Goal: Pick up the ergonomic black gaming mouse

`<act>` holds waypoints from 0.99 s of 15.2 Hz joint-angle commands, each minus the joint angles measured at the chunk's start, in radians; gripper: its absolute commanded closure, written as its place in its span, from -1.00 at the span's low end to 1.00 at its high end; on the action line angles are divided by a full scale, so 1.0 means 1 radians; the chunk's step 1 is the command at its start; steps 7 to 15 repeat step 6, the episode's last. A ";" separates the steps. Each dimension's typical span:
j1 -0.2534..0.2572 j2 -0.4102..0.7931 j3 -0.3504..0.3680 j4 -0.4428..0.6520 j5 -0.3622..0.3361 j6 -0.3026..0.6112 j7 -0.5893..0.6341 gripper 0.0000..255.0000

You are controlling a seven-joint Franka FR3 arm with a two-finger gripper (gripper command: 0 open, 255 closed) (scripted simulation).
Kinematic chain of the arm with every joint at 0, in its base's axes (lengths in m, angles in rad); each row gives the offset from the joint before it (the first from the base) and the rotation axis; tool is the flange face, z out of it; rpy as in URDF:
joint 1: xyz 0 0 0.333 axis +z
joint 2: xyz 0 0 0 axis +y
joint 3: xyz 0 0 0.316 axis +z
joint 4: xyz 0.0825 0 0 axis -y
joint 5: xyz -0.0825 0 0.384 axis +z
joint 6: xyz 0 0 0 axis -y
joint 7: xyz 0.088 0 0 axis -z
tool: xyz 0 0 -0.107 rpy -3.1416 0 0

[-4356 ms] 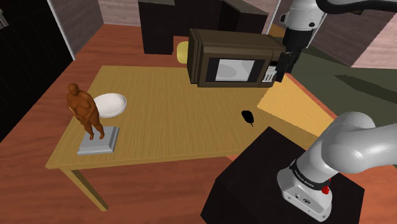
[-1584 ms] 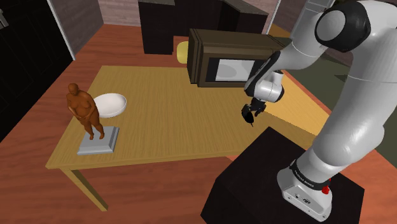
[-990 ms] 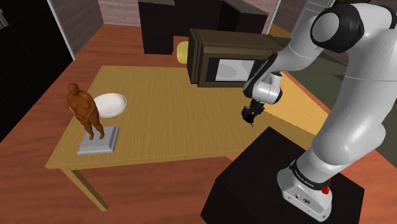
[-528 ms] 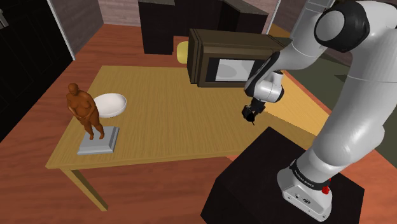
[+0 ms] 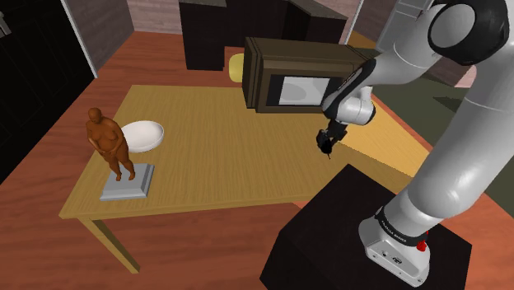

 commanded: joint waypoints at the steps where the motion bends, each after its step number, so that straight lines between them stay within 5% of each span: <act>1: 0.021 -0.037 -0.030 -0.008 -0.051 -0.026 0.040 1.00; 4: 0.040 -0.088 -0.063 -0.016 -0.120 -0.062 0.094 1.00; 15: 0.040 -0.090 -0.063 -0.016 -0.124 -0.064 0.097 1.00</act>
